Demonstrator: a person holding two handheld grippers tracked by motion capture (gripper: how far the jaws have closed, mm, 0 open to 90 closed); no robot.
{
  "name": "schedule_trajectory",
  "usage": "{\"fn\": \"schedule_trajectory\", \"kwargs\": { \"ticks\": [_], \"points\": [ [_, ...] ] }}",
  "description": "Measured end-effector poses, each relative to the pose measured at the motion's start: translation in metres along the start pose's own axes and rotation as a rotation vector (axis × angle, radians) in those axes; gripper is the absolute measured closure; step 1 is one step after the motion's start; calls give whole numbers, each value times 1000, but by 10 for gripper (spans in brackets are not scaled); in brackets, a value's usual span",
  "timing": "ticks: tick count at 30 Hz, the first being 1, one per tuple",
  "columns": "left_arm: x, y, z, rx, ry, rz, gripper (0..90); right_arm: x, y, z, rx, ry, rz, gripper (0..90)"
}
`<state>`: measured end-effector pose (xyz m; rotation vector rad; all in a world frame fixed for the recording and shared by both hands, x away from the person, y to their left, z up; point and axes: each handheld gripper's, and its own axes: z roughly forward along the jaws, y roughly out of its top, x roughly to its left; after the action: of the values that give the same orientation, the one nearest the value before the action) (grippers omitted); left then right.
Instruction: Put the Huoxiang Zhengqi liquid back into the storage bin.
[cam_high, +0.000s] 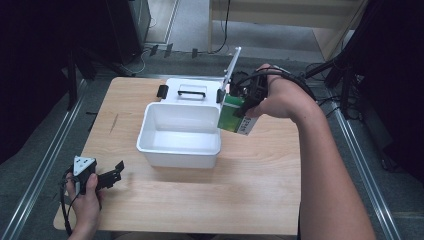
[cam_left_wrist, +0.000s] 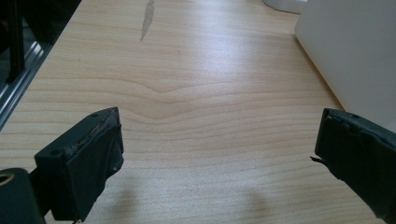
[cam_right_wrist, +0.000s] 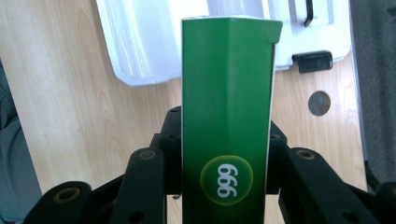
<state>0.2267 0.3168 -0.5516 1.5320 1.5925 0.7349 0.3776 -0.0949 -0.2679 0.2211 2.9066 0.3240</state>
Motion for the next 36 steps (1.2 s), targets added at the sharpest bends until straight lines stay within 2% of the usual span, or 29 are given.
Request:
{"fn": "schedule_trajectory", "kwargs": {
  "ticks": [5, 10, 11, 17, 21, 23, 25, 31, 36],
  "points": [
    [0, 0, 0, -2, 0, -2, 20, 3, 24, -1, 5, -5, -27, 639],
    [0, 0, 0, -3, -1, -4, 20, 4, 38, 1, 13, 4, -39, 639],
    [0, 0, 0, -3, -1, -4, 20, 5, 46, 3, 23, -1, -39, 640],
    [0, 0, 0, -5, -5, -4, 20, 7, 63, 11, 22, 14, -77, 640],
    [0, 0, 0, -4, -4, -4, 20, 8, 72, 14, 25, 23, -85, 640],
    [0, 0, 0, -4, -3, -5, 20, 10, 79, 17, 8, 23, -95, 640],
    [0, 0, 0, -5, -4, -4, 20, 11, 81, 18, 5, 26, -92, 640],
    [0, 0, 0, -7, -5, -9, 20, 14, 90, 30, 8, 39, -133, 640],
    [0, 0, 0, -6, -5, -9, 20, 15, 89, 38, 8, 49, -148, 641]
  ]
}}
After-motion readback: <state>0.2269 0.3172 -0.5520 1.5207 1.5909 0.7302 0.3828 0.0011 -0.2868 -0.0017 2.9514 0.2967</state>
